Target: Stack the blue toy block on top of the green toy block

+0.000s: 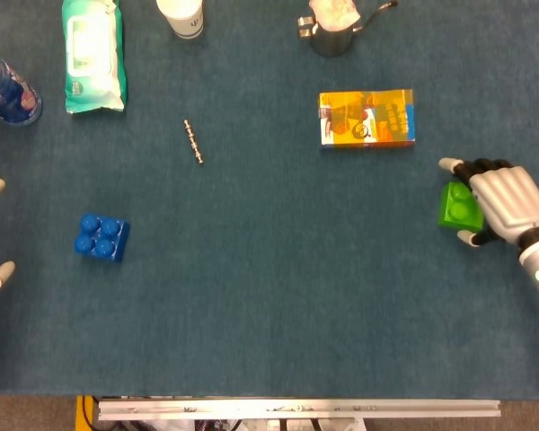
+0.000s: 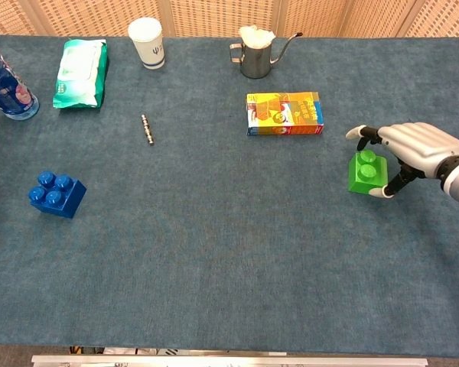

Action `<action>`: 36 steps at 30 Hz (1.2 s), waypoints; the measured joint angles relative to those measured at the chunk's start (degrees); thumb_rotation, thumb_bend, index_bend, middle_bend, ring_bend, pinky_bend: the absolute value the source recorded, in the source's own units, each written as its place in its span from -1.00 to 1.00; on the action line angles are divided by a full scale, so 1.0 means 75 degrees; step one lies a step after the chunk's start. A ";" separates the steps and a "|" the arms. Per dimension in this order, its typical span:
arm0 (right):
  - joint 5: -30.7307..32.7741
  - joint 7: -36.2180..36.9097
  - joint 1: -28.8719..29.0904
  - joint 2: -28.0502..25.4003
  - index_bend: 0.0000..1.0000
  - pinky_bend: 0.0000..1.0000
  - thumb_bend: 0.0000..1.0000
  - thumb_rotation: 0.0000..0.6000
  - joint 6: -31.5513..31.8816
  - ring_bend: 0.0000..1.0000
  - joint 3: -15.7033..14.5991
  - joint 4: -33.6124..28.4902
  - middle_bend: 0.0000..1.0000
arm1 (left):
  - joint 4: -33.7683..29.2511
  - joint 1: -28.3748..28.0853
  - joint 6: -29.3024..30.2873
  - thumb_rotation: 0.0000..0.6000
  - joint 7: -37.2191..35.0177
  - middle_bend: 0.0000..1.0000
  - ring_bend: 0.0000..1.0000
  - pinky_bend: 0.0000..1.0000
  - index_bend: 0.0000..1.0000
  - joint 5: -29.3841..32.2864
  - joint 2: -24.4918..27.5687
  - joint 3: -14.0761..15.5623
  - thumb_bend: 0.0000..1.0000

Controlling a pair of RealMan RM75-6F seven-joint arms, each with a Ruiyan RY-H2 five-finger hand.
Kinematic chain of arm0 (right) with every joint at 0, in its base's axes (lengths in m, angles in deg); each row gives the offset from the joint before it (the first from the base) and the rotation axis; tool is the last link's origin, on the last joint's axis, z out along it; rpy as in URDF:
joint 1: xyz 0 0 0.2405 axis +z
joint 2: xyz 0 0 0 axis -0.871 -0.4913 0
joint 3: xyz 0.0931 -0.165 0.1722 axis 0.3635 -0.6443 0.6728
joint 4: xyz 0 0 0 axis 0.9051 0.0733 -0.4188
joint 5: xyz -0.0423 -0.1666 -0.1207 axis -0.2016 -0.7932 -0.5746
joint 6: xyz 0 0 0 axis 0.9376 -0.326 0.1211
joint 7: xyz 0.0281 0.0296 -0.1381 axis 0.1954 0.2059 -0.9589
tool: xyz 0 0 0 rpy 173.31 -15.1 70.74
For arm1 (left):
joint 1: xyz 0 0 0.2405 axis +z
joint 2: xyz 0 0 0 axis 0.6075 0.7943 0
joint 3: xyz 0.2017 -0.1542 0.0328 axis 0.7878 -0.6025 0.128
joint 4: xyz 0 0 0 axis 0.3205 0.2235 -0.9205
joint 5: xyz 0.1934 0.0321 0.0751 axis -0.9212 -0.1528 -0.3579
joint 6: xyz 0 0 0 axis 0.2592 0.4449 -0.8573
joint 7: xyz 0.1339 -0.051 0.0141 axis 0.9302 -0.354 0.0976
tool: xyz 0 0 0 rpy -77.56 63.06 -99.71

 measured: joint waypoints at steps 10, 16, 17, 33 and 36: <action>-0.0034 0.0028 0.0160 0.0132 -0.38 -0.36 -0.35 1.00 -0.0065 -0.42 -0.0114 0.0119 -0.22 | 0.0157 0.0041 0.0243 1.00 0.0102 -0.72 -0.70 -0.78 -0.71 -0.0088 -0.0115 -0.0082 -0.70; -0.0414 0.0163 0.0326 0.0103 -0.34 -0.28 -0.34 1.00 -0.0101 -0.36 -0.0093 0.0035 -0.18 | 0.0170 0.0041 0.0247 1.00 0.0021 -0.72 -0.70 -0.78 -0.71 -0.0135 -0.0108 -0.0068 -0.70; -0.0488 0.0189 0.0378 0.0082 -0.34 -0.28 -0.34 1.00 -0.0128 -0.36 -0.0077 0.0000 -0.18 | 0.0167 0.0039 0.0251 1.00 0.0019 -0.72 -0.70 -0.78 -0.71 -0.0140 -0.0103 -0.0069 -0.70; -0.1535 0.1249 0.2190 0.0316 -0.33 -0.28 -0.34 1.00 -0.1532 -0.36 0.0753 -0.0069 -0.18 | -0.0028 0.0074 0.0339 1.00 0.0141 -0.72 -0.70 -0.78 -0.71 -0.0186 -0.0014 -0.0067 -0.70; -0.1757 0.1647 0.2495 0.0562 -0.33 -0.28 -0.35 1.00 -0.1770 -0.36 0.0836 0.0154 -0.18 | -0.0064 0.0084 0.0357 1.00 0.0173 -0.72 -0.70 -0.78 -0.71 -0.0180 0.0000 -0.0072 -0.70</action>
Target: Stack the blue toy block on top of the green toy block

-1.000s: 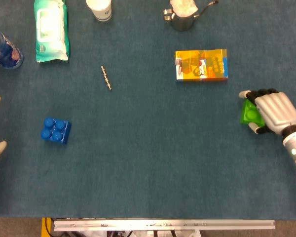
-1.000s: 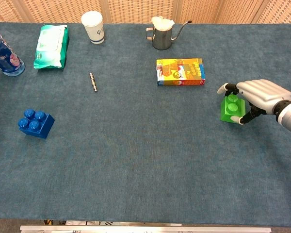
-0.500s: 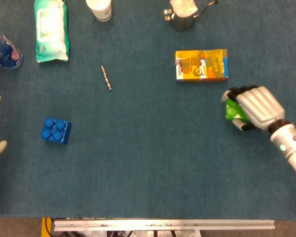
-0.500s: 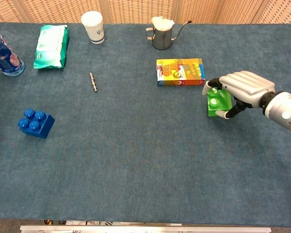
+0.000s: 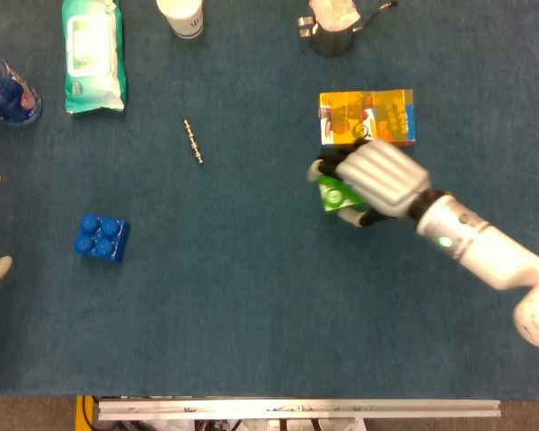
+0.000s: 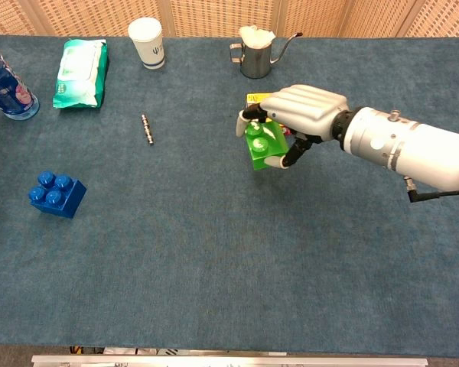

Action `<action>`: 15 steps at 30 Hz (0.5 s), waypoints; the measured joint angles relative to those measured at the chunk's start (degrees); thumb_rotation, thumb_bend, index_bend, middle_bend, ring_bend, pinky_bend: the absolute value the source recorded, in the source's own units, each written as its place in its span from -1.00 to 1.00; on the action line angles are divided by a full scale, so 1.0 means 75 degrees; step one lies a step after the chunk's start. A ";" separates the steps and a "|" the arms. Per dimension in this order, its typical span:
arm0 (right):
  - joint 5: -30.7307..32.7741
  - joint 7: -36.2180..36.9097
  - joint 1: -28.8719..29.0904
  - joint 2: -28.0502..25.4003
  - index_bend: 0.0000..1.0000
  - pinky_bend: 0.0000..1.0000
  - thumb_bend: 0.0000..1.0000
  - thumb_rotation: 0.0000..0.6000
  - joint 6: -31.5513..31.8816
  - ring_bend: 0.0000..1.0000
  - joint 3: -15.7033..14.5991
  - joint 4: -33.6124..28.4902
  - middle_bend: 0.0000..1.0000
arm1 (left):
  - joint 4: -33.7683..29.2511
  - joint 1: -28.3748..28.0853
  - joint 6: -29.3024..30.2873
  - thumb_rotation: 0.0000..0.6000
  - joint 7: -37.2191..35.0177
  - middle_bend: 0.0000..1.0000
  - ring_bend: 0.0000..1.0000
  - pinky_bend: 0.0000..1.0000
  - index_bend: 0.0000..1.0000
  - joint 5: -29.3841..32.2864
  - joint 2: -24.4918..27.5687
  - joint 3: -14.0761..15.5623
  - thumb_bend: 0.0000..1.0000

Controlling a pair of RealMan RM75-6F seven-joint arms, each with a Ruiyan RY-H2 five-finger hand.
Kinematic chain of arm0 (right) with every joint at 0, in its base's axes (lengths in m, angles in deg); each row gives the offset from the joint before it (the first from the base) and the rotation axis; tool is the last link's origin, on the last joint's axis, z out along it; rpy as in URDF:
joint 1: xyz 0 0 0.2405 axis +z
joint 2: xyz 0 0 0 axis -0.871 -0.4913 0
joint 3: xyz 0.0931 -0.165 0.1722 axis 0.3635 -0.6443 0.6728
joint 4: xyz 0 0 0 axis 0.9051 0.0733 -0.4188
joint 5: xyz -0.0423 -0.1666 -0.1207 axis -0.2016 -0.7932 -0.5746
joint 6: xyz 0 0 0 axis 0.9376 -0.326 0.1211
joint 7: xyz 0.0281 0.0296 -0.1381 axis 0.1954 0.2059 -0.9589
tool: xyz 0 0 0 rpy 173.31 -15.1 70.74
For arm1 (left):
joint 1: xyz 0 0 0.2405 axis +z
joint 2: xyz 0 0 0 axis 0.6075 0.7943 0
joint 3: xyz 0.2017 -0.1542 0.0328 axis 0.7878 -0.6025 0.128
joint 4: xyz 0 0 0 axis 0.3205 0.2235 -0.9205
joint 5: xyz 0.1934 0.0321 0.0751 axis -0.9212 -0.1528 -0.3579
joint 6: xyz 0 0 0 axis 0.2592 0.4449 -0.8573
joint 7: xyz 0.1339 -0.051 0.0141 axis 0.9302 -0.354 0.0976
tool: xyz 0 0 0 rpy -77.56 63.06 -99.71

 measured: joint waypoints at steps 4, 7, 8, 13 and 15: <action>-0.0281 0.0448 0.0347 0.0390 -0.33 -0.28 -0.35 1.00 -0.0220 -0.36 0.0042 0.0394 -0.18 | -0.0027 0.0020 0.0022 1.00 0.0028 -0.72 -0.70 -0.78 -0.71 0.0006 0.0017 0.0002 -0.70; -0.0441 0.0723 0.0555 0.0670 -0.33 -0.28 -0.35 1.00 -0.0319 -0.36 0.0044 0.0640 -0.19 | -0.0038 0.0034 0.0031 1.00 0.0031 -0.72 -0.70 -0.78 -0.71 0.0020 0.0026 0.0002 -0.70; -0.0481 0.0793 0.0609 0.0744 -0.33 -0.28 -0.35 1.00 -0.0341 -0.36 0.0039 0.0697 -0.19 | -0.0037 0.0039 0.0035 1.00 0.0033 -0.72 -0.70 -0.78 -0.71 0.0021 0.0030 0.0003 -0.70; -0.0621 0.1025 0.0866 0.1143 -0.33 -0.28 -0.36 1.00 -0.0436 -0.35 -0.0014 0.1023 -0.21 | -0.0035 0.0055 0.0054 1.00 0.0018 -0.72 -0.70 -0.78 -0.71 0.0009 0.0040 0.0010 -0.70; -0.0691 0.1097 0.0937 0.1281 -0.33 -0.28 -0.37 1.00 -0.0441 -0.35 -0.0072 0.1159 -0.22 | -0.0034 0.0070 0.0067 1.00 0.0004 -0.72 -0.70 -0.78 -0.71 -0.0005 0.0049 0.0023 -0.70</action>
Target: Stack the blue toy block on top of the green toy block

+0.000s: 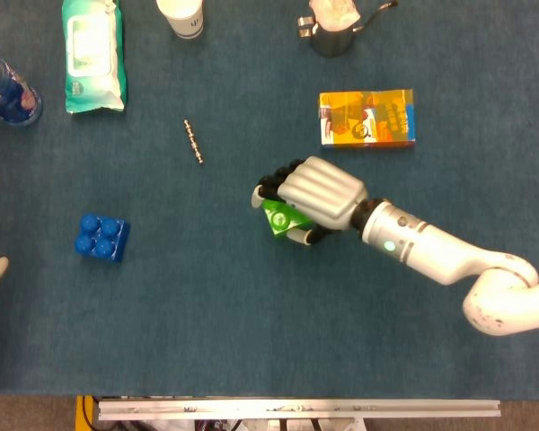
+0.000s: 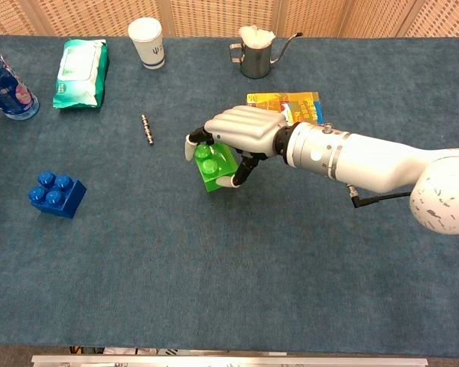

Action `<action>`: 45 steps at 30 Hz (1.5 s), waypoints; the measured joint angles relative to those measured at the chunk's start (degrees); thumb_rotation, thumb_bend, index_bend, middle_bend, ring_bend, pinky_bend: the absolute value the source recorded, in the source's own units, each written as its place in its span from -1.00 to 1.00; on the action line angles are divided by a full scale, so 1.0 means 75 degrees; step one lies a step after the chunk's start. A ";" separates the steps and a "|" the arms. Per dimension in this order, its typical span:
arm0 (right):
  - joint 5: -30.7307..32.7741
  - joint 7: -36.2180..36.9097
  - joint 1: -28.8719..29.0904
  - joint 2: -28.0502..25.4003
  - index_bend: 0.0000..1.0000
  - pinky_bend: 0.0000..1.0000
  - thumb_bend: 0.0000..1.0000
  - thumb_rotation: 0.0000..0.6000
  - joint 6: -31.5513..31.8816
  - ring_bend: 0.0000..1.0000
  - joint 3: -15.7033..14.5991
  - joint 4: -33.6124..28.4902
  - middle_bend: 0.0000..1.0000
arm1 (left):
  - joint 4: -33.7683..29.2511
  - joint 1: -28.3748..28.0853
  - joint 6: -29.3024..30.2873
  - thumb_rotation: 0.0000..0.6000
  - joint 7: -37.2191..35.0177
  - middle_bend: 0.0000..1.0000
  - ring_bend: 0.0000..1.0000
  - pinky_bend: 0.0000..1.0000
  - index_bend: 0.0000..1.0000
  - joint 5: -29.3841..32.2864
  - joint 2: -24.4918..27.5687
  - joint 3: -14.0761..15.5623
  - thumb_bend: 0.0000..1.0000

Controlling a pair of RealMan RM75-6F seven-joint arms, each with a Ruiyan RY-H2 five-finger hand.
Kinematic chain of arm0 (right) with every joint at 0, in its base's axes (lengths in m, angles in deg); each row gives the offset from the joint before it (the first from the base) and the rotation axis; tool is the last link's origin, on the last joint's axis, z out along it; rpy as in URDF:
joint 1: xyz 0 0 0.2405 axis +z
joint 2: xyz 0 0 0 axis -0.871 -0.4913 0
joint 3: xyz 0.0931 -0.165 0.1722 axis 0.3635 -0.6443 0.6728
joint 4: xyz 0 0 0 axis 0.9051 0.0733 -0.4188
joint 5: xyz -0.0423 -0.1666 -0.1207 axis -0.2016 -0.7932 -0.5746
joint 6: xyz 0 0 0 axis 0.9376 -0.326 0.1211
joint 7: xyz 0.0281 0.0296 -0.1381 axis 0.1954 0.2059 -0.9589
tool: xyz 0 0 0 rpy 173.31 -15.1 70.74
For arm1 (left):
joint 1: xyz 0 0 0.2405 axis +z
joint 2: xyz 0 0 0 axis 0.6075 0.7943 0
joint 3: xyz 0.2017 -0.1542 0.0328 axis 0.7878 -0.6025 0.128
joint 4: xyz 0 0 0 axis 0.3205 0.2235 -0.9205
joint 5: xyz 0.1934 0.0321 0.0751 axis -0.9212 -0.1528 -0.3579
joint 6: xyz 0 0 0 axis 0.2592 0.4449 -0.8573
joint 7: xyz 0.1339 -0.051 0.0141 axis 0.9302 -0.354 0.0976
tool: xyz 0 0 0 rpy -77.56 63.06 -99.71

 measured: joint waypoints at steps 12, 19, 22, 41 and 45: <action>-0.0260 0.0356 0.0239 0.0446 -0.33 -0.27 -0.39 1.00 0.0078 -0.42 -0.0287 0.0521 -0.28 | 0.0051 0.0002 -0.0017 1.00 -0.0008 -0.72 -0.70 -0.78 -0.71 -0.0009 -0.0025 0.0001 -0.70; -0.0223 0.0317 0.0282 0.0538 -0.33 -0.27 -0.40 1.00 0.0138 -0.43 -0.0375 0.0642 -0.30 | 0.0092 0.0013 -0.0012 1.00 -0.0048 -0.72 -0.70 -0.78 -0.71 -0.0010 -0.0022 0.0002 -0.70; -0.0165 0.0242 0.0276 0.0556 -0.33 -0.28 -0.40 1.00 0.0170 -0.43 -0.0387 0.0667 -0.30 | 0.0106 0.0015 -0.0016 1.00 -0.0059 -0.72 -0.70 -0.78 -0.71 -0.0016 -0.0025 0.0007 -0.70; 0.1581 -0.1518 0.0023 0.0952 -0.33 -0.30 -0.46 1.00 0.0713 -0.45 -0.0121 0.0458 -0.30 | 0.0158 0.0002 -0.0057 1.00 -0.0076 -0.72 -0.70 -0.78 -0.71 -0.0064 -0.0047 0.0033 -0.70; 0.1898 -0.1765 0.0084 0.1075 -0.34 -0.30 -0.46 1.00 0.0721 -0.46 -0.0036 0.0415 -0.31 | 0.0172 0.0018 -0.0038 1.00 -0.0098 -0.72 -0.70 -0.78 -0.71 -0.0055 -0.0047 0.0032 -0.70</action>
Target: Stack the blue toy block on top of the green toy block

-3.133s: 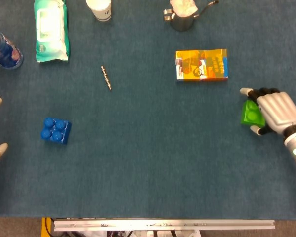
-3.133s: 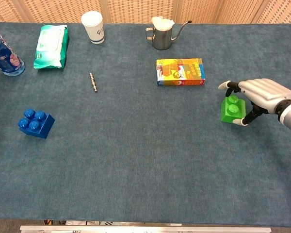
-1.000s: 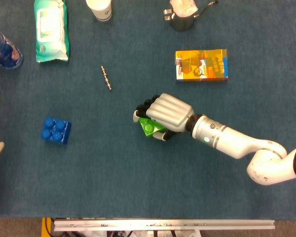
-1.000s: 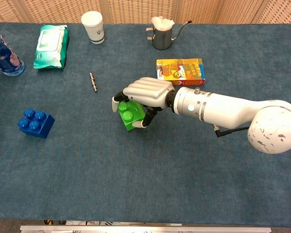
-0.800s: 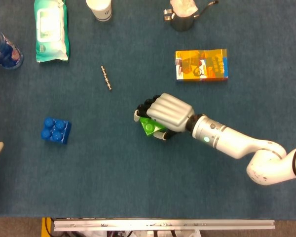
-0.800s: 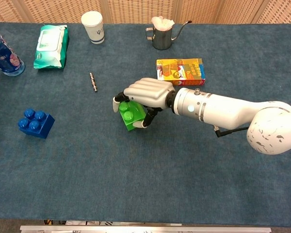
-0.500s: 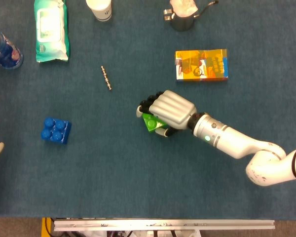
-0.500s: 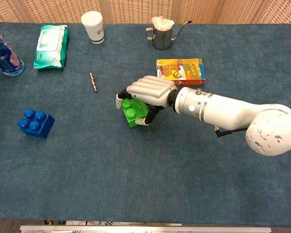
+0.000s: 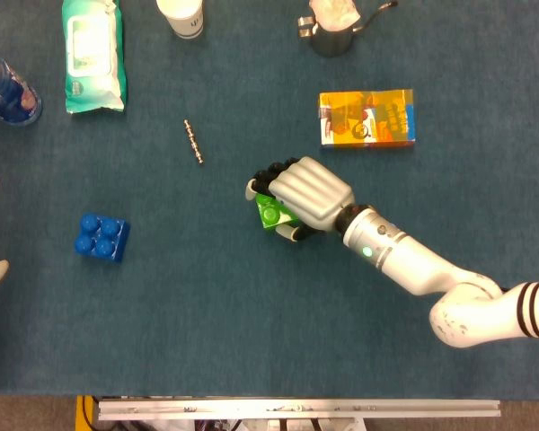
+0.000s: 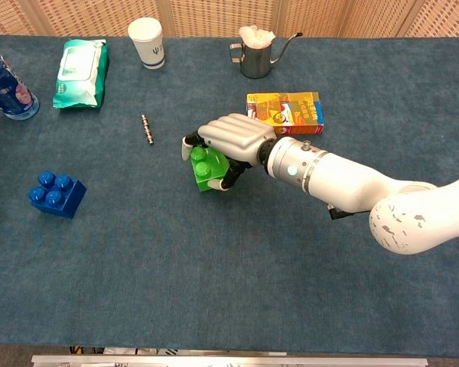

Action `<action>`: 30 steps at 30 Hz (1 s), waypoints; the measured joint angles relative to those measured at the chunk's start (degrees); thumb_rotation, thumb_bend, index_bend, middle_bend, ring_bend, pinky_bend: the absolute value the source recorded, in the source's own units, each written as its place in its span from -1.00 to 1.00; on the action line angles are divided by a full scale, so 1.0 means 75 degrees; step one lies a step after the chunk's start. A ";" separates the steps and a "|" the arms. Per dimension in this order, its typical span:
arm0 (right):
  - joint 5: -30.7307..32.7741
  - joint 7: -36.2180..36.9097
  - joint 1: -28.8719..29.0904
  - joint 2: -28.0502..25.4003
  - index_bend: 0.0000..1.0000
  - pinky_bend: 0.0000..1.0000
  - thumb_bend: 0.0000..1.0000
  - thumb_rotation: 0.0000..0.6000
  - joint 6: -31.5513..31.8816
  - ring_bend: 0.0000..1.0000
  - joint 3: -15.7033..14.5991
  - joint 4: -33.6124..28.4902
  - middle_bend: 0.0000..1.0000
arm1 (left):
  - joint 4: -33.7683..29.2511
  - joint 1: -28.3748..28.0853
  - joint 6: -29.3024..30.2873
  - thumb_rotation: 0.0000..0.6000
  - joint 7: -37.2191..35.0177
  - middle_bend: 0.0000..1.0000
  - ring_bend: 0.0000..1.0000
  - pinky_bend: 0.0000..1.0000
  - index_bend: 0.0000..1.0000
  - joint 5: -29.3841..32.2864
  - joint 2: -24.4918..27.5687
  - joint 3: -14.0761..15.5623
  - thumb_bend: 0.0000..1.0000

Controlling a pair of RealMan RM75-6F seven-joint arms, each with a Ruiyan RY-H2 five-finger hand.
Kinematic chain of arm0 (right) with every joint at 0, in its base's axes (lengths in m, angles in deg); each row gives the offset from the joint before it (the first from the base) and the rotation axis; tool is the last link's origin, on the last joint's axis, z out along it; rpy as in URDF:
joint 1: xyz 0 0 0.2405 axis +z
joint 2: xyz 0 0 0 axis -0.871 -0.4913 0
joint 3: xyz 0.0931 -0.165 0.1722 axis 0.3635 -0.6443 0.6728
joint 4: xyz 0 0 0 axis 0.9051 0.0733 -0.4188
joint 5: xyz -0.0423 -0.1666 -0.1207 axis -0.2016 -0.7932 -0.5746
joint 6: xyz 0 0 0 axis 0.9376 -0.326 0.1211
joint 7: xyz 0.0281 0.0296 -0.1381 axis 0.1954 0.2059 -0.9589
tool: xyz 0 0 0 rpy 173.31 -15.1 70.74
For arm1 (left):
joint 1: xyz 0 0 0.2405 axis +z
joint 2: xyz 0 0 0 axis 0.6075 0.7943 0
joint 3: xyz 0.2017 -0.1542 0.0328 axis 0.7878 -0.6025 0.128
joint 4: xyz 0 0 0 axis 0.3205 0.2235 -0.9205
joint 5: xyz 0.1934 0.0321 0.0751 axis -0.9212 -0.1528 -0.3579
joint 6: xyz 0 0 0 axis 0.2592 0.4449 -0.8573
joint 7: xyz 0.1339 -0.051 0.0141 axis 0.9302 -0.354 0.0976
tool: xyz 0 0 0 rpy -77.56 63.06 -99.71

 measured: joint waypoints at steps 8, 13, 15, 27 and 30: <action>0.0473 -0.0366 0.0081 0.0112 -0.39 -0.32 -0.47 1.00 0.0012 -0.50 0.0008 -0.0033 -0.35 | 0.0041 0.0011 -0.0004 1.00 -0.0045 -0.72 -0.70 -0.78 -0.71 -0.0016 -0.0011 0.0019 -0.70; 0.0699 -0.0520 0.0119 0.0197 -0.41 -0.33 -0.47 1.00 0.0077 -0.51 0.0008 -0.0003 -0.36 | 0.0064 0.0014 -0.0001 1.00 -0.0071 -0.72 -0.70 -0.78 -0.71 -0.0030 -0.0005 0.0024 -0.70; 0.0755 -0.0562 0.0125 0.0228 -0.41 -0.33 -0.48 1.00 0.0124 -0.52 0.0012 0.0007 -0.36 | 0.0075 0.0013 -0.0001 1.00 -0.0079 -0.72 -0.70 -0.78 -0.71 -0.0038 -0.0007 0.0026 -0.70; 0.1022 -0.0751 0.0170 0.0119 -0.68 -0.41 -0.52 1.00 0.0121 -0.63 -0.0068 -0.0182 -0.51 | 0.0096 -0.0016 -0.0032 1.00 -0.0078 -0.72 -0.70 -0.78 -0.71 -0.0084 -0.0032 0.0032 -0.70; 0.1022 -0.0712 0.0196 0.0092 -0.75 -0.43 -0.56 1.00 0.0068 -0.67 -0.0080 -0.0221 -0.56 | 0.0089 -0.0015 -0.0027 1.00 -0.0074 -0.72 -0.70 -0.78 -0.71 -0.0090 -0.0028 0.0035 -0.70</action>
